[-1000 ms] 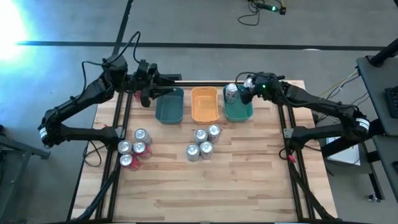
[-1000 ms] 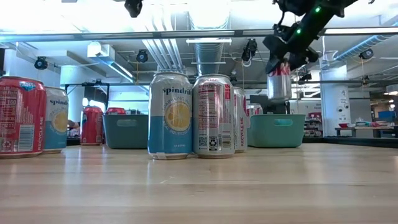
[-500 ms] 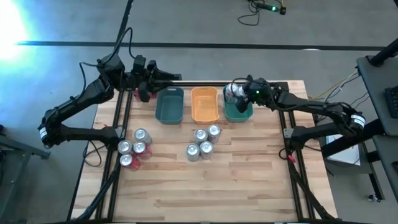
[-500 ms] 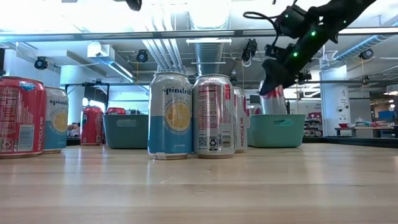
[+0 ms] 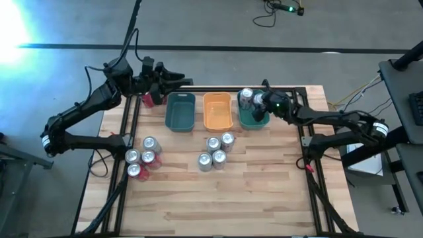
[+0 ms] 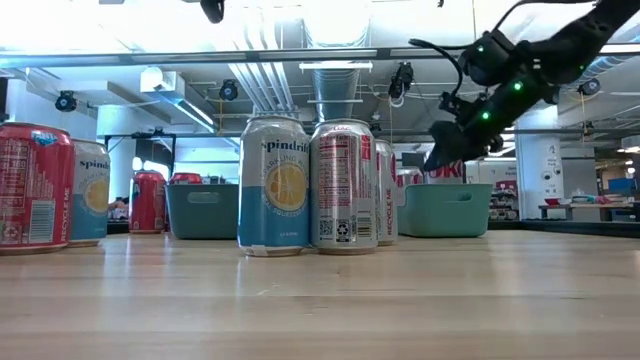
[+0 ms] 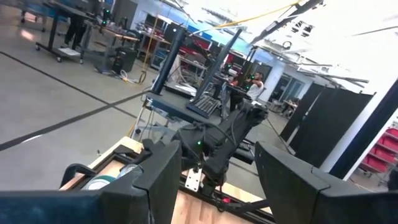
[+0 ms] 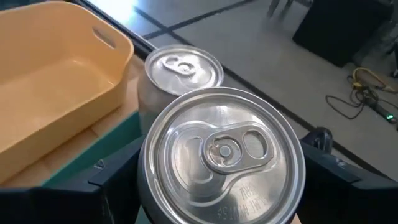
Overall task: Sort soda cans
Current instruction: Put the red-silver soda can into the green bin, then adjust the green bin
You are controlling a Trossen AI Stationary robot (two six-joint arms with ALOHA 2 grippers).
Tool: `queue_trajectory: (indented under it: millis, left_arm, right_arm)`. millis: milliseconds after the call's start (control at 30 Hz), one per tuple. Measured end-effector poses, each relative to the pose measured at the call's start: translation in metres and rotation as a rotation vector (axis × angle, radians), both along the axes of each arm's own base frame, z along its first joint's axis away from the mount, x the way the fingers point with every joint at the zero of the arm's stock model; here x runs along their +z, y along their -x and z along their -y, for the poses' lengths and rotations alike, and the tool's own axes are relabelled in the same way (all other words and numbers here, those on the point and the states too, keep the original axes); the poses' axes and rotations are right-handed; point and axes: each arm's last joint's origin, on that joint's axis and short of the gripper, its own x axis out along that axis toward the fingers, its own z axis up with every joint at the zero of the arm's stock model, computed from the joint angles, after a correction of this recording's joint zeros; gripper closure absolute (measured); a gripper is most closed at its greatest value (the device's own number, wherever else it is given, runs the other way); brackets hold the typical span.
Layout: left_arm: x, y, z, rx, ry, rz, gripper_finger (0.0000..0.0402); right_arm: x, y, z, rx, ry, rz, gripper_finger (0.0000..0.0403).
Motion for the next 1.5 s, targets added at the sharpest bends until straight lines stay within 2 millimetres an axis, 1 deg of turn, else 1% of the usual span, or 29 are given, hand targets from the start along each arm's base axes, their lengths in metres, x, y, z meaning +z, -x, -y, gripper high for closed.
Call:
queue_trajectory:
  millis: [133, 267, 367, 467, 533, 600, 700, 733, 800, 867, 967, 1133, 1333, 1400, 1500]
  left_arm:
    - [0.000, 0.000, 0.000, 0.001, 0.000, 0.000, 0.0212]
    - [0.000, 0.000, 0.000, 0.002, 0.000, 0.000, 0.0212]
    - [0.000, 0.000, 0.000, 0.001, 0.000, 0.000, 0.0212]
    - [0.000, 0.000, 0.000, 0.001, 0.000, 0.000, 0.0212]
    - [0.000, 0.000, 0.000, 0.001, 0.001, 0.000, 0.0212]
    - [0.000, 0.000, 0.000, -0.001, 0.004, 0.000, 0.0212]
    - [0.000, -0.001, 0.001, -0.005, 0.004, 0.000, 0.0212]
    - [0.000, -0.001, 0.001, -0.007, 0.004, 0.000, 0.0212]
    - [0.000, -0.001, 0.002, -0.009, 0.003, 0.000, 0.0212]
    - [0.000, -0.001, 0.003, -0.013, -0.001, -0.001, 0.0212]
    - [0.000, -0.002, 0.003, -0.015, -0.016, -0.003, 0.0212]
    - [0.000, -0.002, 0.003, -0.015, -0.024, -0.006, 0.0212]
    - [-0.004, -0.001, 0.004, -0.019, -0.001, -0.045, 0.0212]
    - [-0.005, -0.001, 0.005, -0.023, 0.004, -0.052, 0.0212]
    - [-0.004, 0.000, 0.006, -0.026, 0.002, -0.050, 0.0212]
  right_arm:
    - [-0.010, 0.004, -0.002, 0.000, -0.020, -0.028, 0.0088]
    - [-0.016, 0.002, -0.001, 0.005, -0.040, -0.042, 0.0070]
    - [-0.013, -0.001, 0.001, 0.004, -0.040, -0.037, 0.0054]
    - [0.001, -0.005, 0.004, -0.004, -0.058, -0.029, 0.0042]
    - [0.020, -0.007, 0.005, -0.011, -0.084, -0.039, 0.0039]
    - [0.040, -0.005, 0.002, 0.017, -0.139, -0.073, 0.0039]
    - [0.060, 0.008, -0.008, 0.080, -0.248, -0.203, 0.0039]
    - [0.065, 0.014, -0.013, 0.107, -0.257, -0.263, 0.0039]
    - [0.070, 0.026, -0.022, 0.141, -0.273, -0.374, 0.0040]
    - [0.069, 0.034, -0.027, 0.147, -0.288, -0.435, 0.0040]
    - [0.062, 0.040, -0.030, 0.141, -0.290, -0.462, 0.0040]
    - [0.034, 0.042, -0.029, 0.067, -0.309, -0.568, 0.0040]
    - [0.030, 0.034, -0.022, 0.013, -0.315, -0.593, 0.0040]
    - [0.033, 0.033, -0.022, -0.004, -0.325, -0.563, 0.0040]
    - [0.044, 0.032, -0.021, -0.052, -0.328, -0.485, 0.0040]
